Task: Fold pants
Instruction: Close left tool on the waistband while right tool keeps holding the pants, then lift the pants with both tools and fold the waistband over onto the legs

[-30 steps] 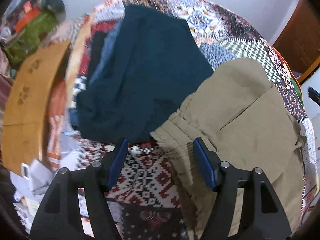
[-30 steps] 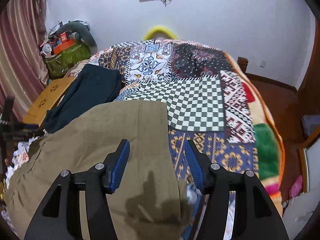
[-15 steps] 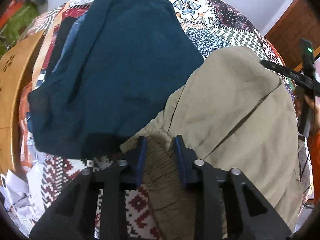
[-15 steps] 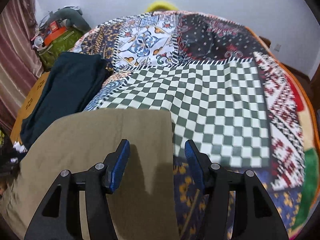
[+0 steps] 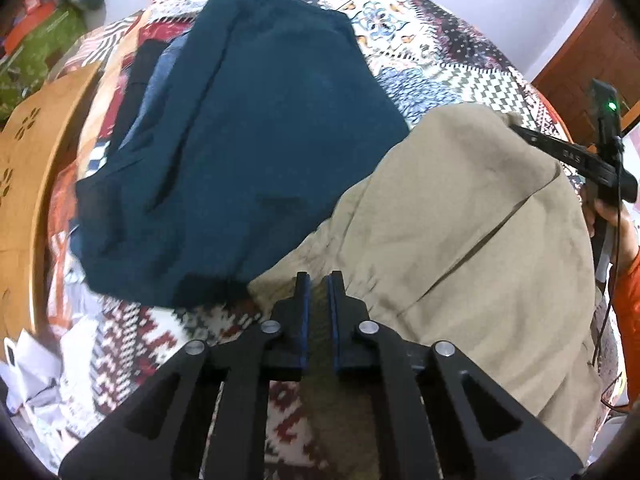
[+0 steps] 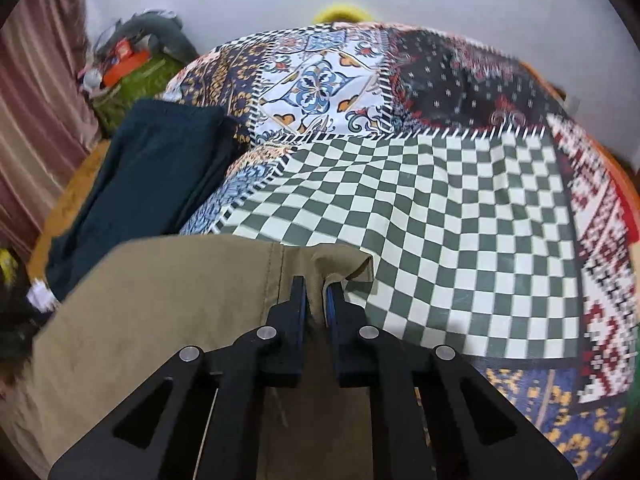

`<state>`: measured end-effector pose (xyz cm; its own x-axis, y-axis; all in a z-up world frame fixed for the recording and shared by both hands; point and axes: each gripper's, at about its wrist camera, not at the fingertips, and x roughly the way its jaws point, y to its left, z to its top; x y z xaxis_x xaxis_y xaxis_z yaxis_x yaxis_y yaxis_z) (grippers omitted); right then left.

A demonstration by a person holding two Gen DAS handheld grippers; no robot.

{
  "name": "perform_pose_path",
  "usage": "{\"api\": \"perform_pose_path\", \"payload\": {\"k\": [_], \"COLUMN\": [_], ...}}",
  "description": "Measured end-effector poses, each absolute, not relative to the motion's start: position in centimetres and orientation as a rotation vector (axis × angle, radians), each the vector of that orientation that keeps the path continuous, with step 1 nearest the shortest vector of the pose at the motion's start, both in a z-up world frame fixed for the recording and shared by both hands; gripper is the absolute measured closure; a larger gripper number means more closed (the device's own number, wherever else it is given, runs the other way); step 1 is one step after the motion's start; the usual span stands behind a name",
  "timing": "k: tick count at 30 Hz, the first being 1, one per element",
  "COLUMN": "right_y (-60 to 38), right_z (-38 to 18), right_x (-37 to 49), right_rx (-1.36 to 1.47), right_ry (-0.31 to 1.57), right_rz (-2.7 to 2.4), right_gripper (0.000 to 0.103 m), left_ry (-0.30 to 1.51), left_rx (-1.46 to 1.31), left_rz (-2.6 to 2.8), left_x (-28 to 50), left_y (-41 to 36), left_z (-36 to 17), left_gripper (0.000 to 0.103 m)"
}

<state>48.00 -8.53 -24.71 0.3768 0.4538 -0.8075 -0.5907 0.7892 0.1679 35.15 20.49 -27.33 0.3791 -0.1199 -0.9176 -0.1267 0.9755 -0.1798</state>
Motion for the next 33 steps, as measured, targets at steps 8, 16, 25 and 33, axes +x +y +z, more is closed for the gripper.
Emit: {"api": "perform_pose_path", "payload": {"k": [8, 16, 25, 33], "right_y": [-11.2, -13.2, -13.8, -15.0], "right_z": [-23.6, -24.0, -24.3, -20.0], "right_x": [46.6, 46.0, 45.4, 44.2], "right_rx": [-0.196, -0.226, -0.184, -0.158], "right_ry": [0.935, 0.938, 0.930, 0.837], "right_rz": [0.602, 0.550, 0.550, 0.539], "right_gripper": [0.095, 0.095, 0.095, 0.095], "left_ry": [1.233, 1.235, 1.214, 1.084], "left_rx": [-0.304, -0.315, -0.249, -0.150], "left_rz": [0.019, -0.019, -0.011, 0.039], "left_x": [34.8, 38.0, 39.1, 37.9], "left_y": [21.5, 19.8, 18.4, 17.7], "left_z": [-27.4, -28.0, -28.0, -22.1], "left_gripper": [0.045, 0.043, 0.059, 0.100]}}
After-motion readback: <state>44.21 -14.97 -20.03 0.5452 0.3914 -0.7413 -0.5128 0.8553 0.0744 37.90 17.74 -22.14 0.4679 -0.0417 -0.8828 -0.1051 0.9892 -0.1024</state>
